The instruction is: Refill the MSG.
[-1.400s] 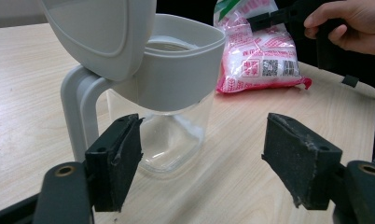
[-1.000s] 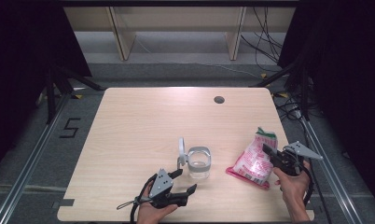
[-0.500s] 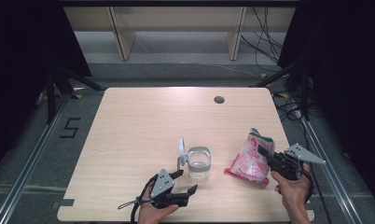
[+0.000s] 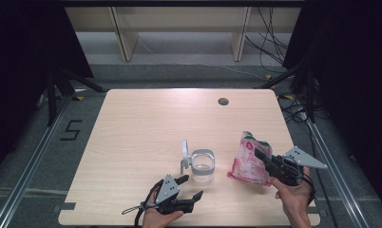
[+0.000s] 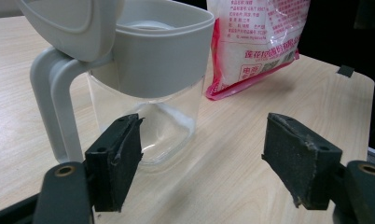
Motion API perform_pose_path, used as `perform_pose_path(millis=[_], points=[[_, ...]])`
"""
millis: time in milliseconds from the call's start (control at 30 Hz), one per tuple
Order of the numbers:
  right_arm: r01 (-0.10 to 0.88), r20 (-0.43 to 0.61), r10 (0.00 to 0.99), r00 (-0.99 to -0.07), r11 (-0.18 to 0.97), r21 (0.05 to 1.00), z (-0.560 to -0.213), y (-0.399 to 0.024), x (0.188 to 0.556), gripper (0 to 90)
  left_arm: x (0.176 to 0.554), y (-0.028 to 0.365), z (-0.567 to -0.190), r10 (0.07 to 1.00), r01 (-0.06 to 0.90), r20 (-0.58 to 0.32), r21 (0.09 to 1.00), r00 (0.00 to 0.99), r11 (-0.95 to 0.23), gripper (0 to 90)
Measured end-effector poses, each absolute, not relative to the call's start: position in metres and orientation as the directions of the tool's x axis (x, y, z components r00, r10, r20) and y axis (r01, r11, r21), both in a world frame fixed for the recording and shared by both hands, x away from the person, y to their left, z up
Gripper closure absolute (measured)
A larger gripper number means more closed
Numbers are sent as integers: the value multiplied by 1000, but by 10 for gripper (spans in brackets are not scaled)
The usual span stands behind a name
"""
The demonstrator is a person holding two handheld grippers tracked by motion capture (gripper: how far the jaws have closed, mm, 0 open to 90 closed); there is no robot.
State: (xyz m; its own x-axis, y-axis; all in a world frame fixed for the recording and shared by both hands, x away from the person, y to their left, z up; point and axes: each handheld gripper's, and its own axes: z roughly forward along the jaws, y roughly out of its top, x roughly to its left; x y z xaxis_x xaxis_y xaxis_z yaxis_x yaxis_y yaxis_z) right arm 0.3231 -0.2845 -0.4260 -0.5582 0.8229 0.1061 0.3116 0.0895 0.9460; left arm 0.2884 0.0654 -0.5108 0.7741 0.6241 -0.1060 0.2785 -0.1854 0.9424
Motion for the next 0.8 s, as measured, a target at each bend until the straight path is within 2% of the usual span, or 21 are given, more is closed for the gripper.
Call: perform_pose_path(millis=[67,233,267,367,400,433,467,500,533,567,767,800], points=[[294,85,817,-570,106,950,-424,-283,323,900,287,63,-512,624,294,-133,942,770,-162,270],[284,85,803,-590,109,952,-419,-275,321,900,287,58,-512,609,283,-112,940,785,-191,270],[235,39,796,-604,132,963,-418,-274,324,900,286,56,-513,616,293,-118,937,779,-190,271],[265,64,793,-606,126,956,-414,-268,320,900,284,43,-515,594,293,-129,938,794,-187,271],[231,29,787,-616,146,962,-415,-268,323,900,283,38,-515,588,293,-128,936,799,-195,271],[236,36,782,-622,144,961,-414,-266,322,900,282,33,-516,585,291,-133,939,800,-185,271],[268,62,786,-615,134,954,-412,-264,319,900,281,26,-518,584,281,-137,946,800,-163,274],[235,39,785,-618,138,962,-413,-263,320,900,281,25,-517,578,282,-127,941,806,-187,273],[234,33,777,-628,149,961,-411,-263,319,900,281,22,-517,574,268,-104,940,812,-209,274],[232,39,766,-642,145,962,-411,-261,318,900,281,18,-518,579,278,-124,942,806,-186,274],[259,58,759,-649,149,954,-402,-253,308,900,283,2,-519,569,271,-96,934,817,-231,274],[227,28,751,-660,164,960,-401,-252,308,900,282,0,-517,562,272,-83,926,823,-262,272]])
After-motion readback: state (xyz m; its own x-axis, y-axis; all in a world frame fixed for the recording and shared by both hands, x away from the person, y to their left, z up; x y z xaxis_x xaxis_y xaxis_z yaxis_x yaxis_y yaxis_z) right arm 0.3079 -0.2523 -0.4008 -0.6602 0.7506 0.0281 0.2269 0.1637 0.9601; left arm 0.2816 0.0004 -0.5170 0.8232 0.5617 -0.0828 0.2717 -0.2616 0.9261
